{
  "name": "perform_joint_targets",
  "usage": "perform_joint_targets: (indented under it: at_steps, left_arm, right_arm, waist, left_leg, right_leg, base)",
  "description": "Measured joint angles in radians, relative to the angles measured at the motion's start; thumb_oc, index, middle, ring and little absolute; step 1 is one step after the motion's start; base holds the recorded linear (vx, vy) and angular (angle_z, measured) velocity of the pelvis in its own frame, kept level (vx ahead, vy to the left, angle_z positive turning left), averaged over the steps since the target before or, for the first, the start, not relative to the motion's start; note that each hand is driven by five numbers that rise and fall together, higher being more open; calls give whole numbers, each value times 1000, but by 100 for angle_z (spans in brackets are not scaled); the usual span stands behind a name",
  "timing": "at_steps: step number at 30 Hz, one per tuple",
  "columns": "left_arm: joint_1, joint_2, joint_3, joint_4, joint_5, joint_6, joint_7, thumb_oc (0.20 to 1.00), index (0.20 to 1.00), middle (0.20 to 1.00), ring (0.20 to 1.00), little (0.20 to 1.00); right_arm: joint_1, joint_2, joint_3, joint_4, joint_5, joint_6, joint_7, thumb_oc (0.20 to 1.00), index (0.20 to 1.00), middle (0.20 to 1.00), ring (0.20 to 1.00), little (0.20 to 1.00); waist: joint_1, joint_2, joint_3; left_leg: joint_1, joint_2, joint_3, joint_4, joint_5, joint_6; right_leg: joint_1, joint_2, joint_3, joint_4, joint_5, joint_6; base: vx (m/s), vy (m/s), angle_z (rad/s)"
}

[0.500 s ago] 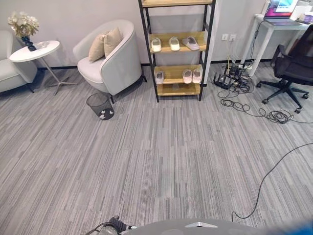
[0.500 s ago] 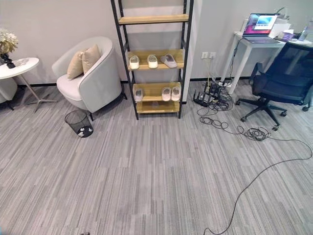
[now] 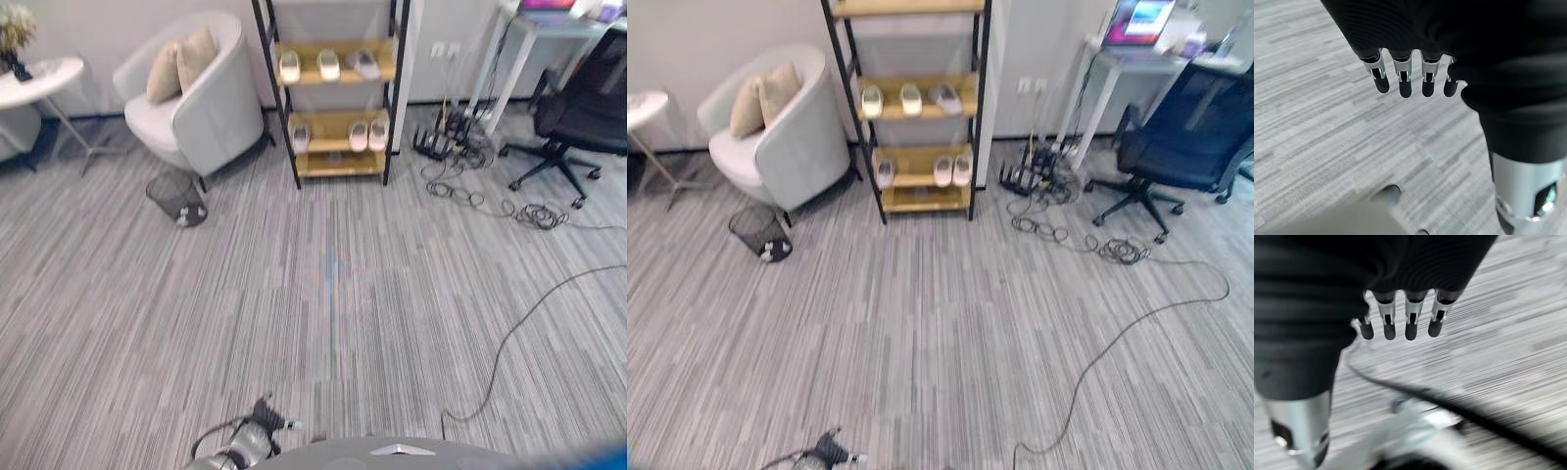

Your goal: Arrange the slippers neatly on the shoe rack.

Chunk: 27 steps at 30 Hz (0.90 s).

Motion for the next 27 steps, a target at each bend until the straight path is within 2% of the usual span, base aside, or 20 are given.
perform_joint_targets:
  at_steps: [1,2,3,6,7,9,10,11,12,14,15,17,18,19,20,22,24,25,26,27]
  left_arm:
    - [-12,-2,5,-15,8,-8,0,1000,1000,1000,1000,1000]
    - [17,-4,10,-21,14,-15,1,1000,1000,1000,1000,1000]
    - [23,-4,28,-8,18,-17,1,1000,1000,1000,1000,1000]
    - [25,8,93,87,23,-18,9,1000,1000,1000,1000,1000]
    - [32,22,139,114,18,-18,18,1000,1000,1000,1000,1000]
    - [109,52,300,128,-18,-9,23,1000,1000,1000,1000,1000]
    - [180,54,350,153,-51,1,24,1000,1000,1000,1000,1000]
    - [228,48,330,157,-71,11,23,1000,1000,1000,1000,1000]
    - [231,69,286,157,-81,10,23,1000,1000,1000,1000,1000]
    - [230,85,206,159,-78,27,23,1000,1000,1000,1000,1000]
    - [201,77,145,153,-72,36,21,1000,1000,1000,1000,1000]
    - [102,47,112,123,-71,38,24,1000,1000,1000,1000,1000]
    - [74,36,114,111,-72,38,27,1000,1000,1000,1000,1000]
    - [5,19,144,72,-74,38,45,1000,1000,1000,1000,1000]
    - [-18,23,173,41,-75,35,53,1000,1000,1000,1000,1000]
    - [-42,24,206,-3,-76,38,60,1000,1000,1000,1000,1000]
    - [-44,12,200,1,-75,38,61,1000,1000,1000,1000,1000]
    - [-17,-17,197,-4,-75,37,61,1000,1000,1000,1000,1000]
    - [65,-67,192,-7,-75,39,60,1000,1000,1000,1000,1000]
    - [91,-86,191,15,-74,38,60,1000,1000,1000,1000,1000]
  right_arm:
    - [-16,-4,13,10,-1,14,-2,1000,1000,1000,1000,1000]
    - [-29,-4,16,5,0,14,-8,1000,1000,1000,1000,1000]
    - [-46,-8,18,-3,0,14,-13,1000,1000,1000,1000,1000]
    - [-111,-17,68,-46,-14,9,-17,1000,1000,1000,1000,1000]
    - [-130,-13,80,-47,-18,5,-22,1000,1000,1000,1000,1000]
    - [-138,31,48,-41,-18,-5,-31,1000,1000,1000,1000,1000]
    - [-93,64,35,-34,-16,-21,-38,1000,1000,1000,1000,1000]
    - [-51,70,17,-53,2,-36,-56,1000,1000,1000,1000,1000]
    - [-41,90,8,-56,2,-41,-53,1000,1000,1000,1000,1000]
    - [-43,116,10,-76,1,-47,-53,1000,1000,1000,1000,1000]
    - [-38,109,19,-144,1,-52,-53,1000,1000,1000,1000,1000]
    - [-53,77,68,-219,-2,-53,-53,1000,1000,1000,1000,1000]
    - [-57,57,92,-249,-16,-64,-72,1000,1000,1000,1000,1000]
    - [-68,16,120,-270,-37,-74,-77,1000,1000,1000,1000,1000]
    - [-69,14,130,-269,-38,-73,-76,1000,1000,1000,1000,1000]
    - [-74,36,116,-271,-36,-75,-69,1000,1000,1000,1000,1000]
    - [-89,58,65,-241,-36,-76,-71,1000,1000,1000,1000,1000]
    - [-83,55,36,-209,-37,-72,-76,1000,1000,1000,1000,1000]
    - [-21,25,37,-193,-38,-68,-77,1000,1000,1000,1000,1000]
    - [-10,5,24,-159,-38,-73,-80,1000,1000,1000,1000,1000]
  waist:
    - [1,18,14]
    - [5,41,19]
    - [12,63,26]
    - [55,95,38]
    - [75,81,47]
    - [121,-7,46]
    - [123,-46,-2]
    - [118,-17,-41]
    - [121,-63,-60]
    - [112,-68,-61]
    - [109,-36,-68]
    - [106,38,-58]
    - [100,69,-50]
    - [91,92,-35]
    - [91,81,-34]
    - [58,58,-32]
    - [0,24,-23]
    - [-5,15,-26]
    - [-3,23,-52]
    - [4,56,-60]
  left_leg:
    - [-40,5,-6,-39,-6,10]
    - [-23,18,-8,-291,10,25]
    - [3,21,-11,-446,39,27]
    - [0,70,-47,-666,91,17]
    - [6,76,-26,-658,90,18]
    - [65,58,61,-547,83,68]
    - [104,-3,80,-474,75,145]
    - [141,-12,24,-457,102,186]
    - [178,-23,30,-472,74,207]
    - [249,-22,19,-499,41,213]
    - [308,-32,23,-500,-13,249]
    - [370,-28,-1,-527,-50,273]
    - [389,-22,-8,-539,-56,263]
    - [442,-15,-11,-545,-77,224]
    - [483,-15,-13,-545,-93,198]
    - [557,-12,-44,-541,-146,114]
    - [637,-21,-83,-527,-161,89]
    - [694,-32,-84,-509,-168,77]
    - [770,-52,-86,-423,-173,65]
    - [767,-27,-95,-368,-144,21]
  right_leg:
    - [6,9,-4,-17,3,9]
    - [46,28,-6,-56,0,16]
    - [85,44,-5,-84,-1,17]
    - [171,96,46,-120,-37,-16]
    - [212,99,66,-119,-63,-14]
    - [321,42,120,-118,-142,57]
    - [368,14,121,-80,-169,116]
    - [360,46,93,53,-182,129]
    - [331,39,97,144,-163,156]
    - [195,36,23,493,-90,187]
    - [24,-31,-38,815,-38,180]
    - [-199,-145,-107,996,-75,107]
    - [-258,-177,-143,972,-103,89]
    - [-332,-219,-210,757,-127,81]
    - [-364,-213,-238,625,-124,79]
    - [-443,-143,-198,417,-105,109]
    - [-432,-89,-143,172,-25,105]
    - [-406,-65,-144,120,7,61]
    - [-349,-41,-120,152,161,-50]
    - [-339,-22,-102,195,175,-48]
  base:
    - [434,56,4]
    - [490,49,-5]
    - [553,45,-16]
    - [617,65,-42]
    - [746,141,-80]
    - [533,125,-82]
    - [590,169,1]
    - [558,173,37]
    - [500,165,55]
    - [367,173,2]
    - [437,219,-25]
    - [402,132,-24]
    - [370,51,2]
    - [519,-2,11]
    - [565,-64,5]
    - [613,-155,21]
    - [462,-154,85]
    - [588,-312,84]
    - [585,-313,44]
    - [621,-426,7]
